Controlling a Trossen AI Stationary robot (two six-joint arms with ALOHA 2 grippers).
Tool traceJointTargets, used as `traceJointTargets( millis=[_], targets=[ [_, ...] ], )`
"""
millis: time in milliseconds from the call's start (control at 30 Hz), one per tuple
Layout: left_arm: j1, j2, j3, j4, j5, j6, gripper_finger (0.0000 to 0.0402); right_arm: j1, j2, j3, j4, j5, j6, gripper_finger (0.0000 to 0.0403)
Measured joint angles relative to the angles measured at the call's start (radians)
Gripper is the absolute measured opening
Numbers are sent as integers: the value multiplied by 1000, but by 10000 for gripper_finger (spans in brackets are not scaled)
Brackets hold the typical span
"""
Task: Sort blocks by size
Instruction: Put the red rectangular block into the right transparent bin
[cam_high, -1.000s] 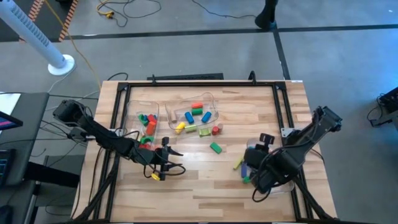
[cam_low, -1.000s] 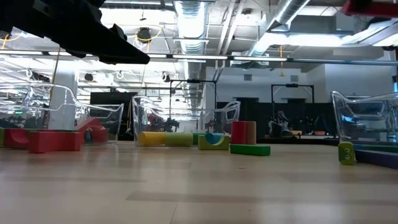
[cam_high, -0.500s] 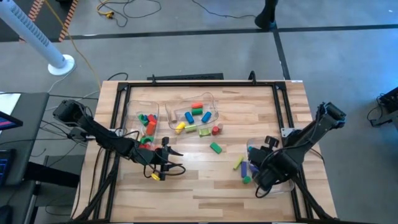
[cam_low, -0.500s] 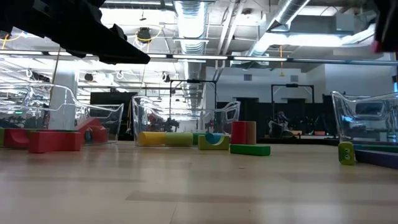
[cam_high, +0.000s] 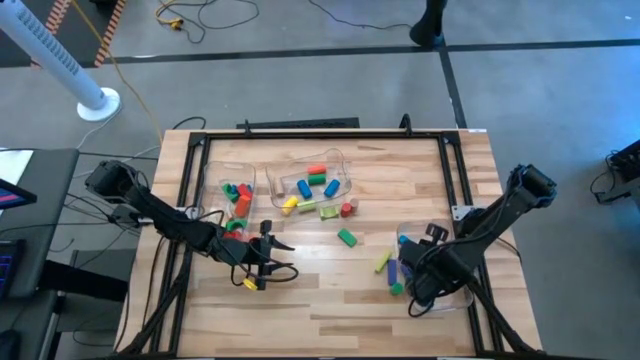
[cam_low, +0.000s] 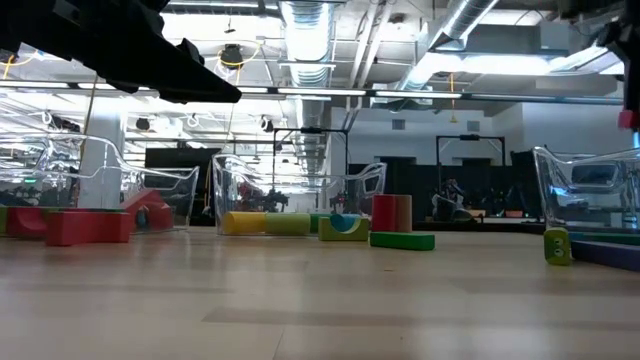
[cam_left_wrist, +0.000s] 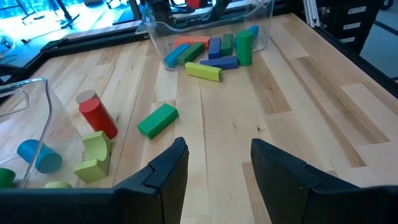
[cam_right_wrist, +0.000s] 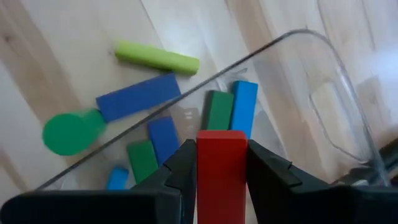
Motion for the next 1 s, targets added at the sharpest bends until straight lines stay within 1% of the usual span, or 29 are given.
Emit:
traceJointTargets(
  millis=[500, 800, 1000],
  targets=[
    [0, 0, 0, 0, 0, -2, 169, 0, 0, -87, 69, -46, 34, 136],
    [0, 0, 0, 0, 0, -2, 169, 0, 0, -98, 96, -50, 44, 167],
    [0, 0, 0, 0, 0, -2, 169, 0, 0, -98, 96, -50, 44, 172]
  ],
)
